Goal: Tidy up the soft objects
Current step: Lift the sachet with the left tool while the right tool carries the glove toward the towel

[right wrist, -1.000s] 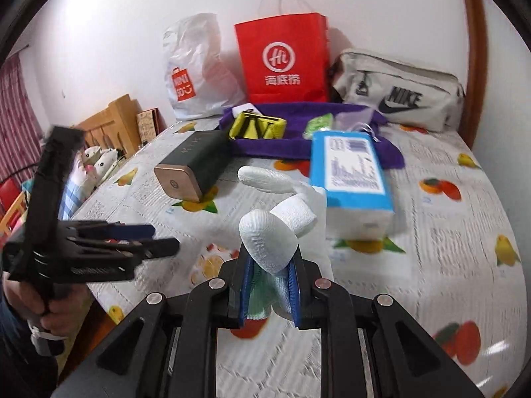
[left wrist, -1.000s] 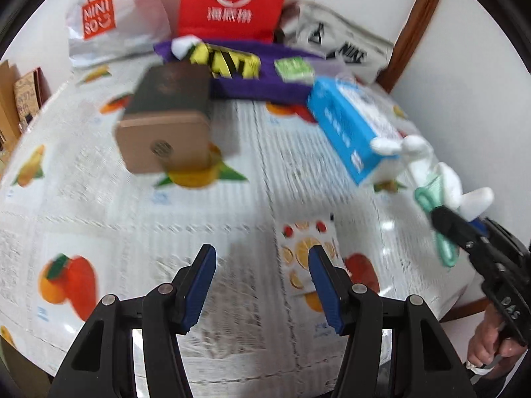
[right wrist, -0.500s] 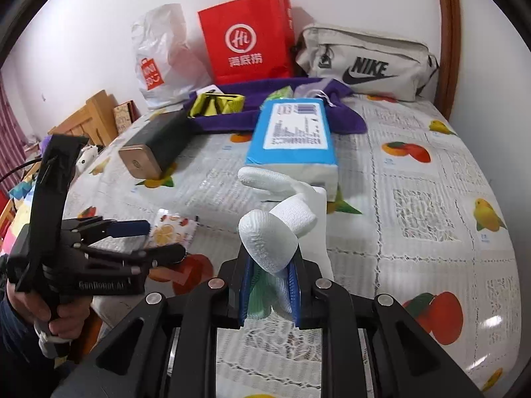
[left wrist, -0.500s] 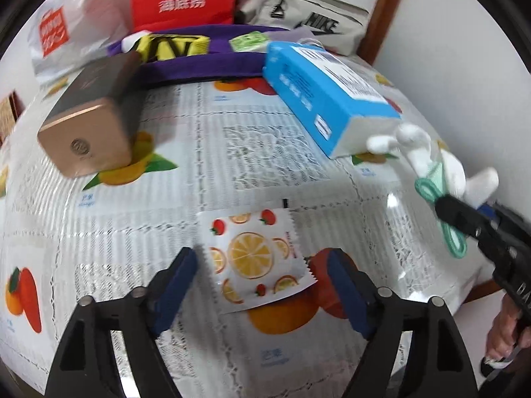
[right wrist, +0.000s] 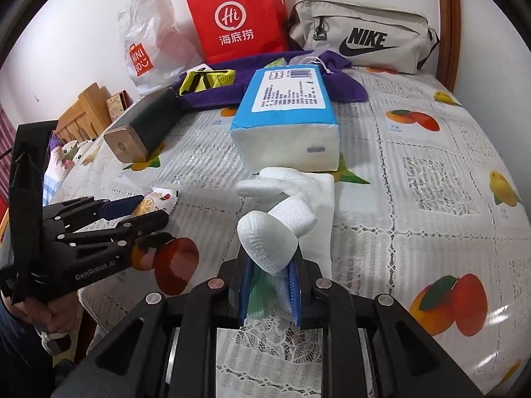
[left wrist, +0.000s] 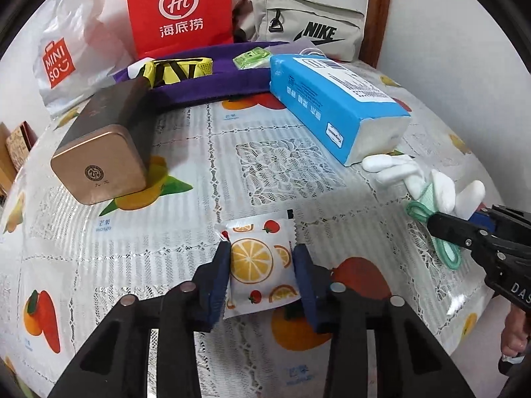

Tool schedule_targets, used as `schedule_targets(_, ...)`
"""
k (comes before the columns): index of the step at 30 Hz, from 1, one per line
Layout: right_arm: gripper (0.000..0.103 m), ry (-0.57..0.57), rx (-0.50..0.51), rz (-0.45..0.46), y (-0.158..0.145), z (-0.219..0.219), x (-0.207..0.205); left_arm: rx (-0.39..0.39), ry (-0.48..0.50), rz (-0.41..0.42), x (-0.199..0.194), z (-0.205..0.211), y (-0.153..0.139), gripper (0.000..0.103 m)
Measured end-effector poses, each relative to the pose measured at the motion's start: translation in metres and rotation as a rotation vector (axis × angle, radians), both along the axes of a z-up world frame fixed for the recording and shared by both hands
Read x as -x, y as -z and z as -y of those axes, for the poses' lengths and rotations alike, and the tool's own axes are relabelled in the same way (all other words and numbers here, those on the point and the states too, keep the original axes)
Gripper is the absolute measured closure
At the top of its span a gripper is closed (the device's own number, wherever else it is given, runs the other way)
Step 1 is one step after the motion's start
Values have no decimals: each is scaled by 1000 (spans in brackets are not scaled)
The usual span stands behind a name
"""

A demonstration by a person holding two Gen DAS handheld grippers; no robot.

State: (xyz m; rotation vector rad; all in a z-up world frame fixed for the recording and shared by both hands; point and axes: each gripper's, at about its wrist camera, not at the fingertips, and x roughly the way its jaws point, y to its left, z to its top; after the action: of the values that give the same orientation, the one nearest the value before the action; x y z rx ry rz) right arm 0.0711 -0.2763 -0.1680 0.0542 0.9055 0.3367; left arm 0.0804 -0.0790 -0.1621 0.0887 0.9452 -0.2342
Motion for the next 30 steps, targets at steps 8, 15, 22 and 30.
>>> schedule_targets(8, 83, -19, 4, 5, -4, -12, 2, 93, -37, -46, -3, -21, -3, 71)
schedule_targets(15, 83, -25, -1, 20, -14, -19, 5, 103, -85, -41, -2, -41, -15, 71)
schedule_targets(22, 83, -46, 3, 57, -35, -24, 6, 106, -129, -16, -4, -56, -35, 71)
schedule_targets(30, 83, -59, 0, 108, -64, -28, -2, 124, -138, 14, -12, -67, -61, 71)
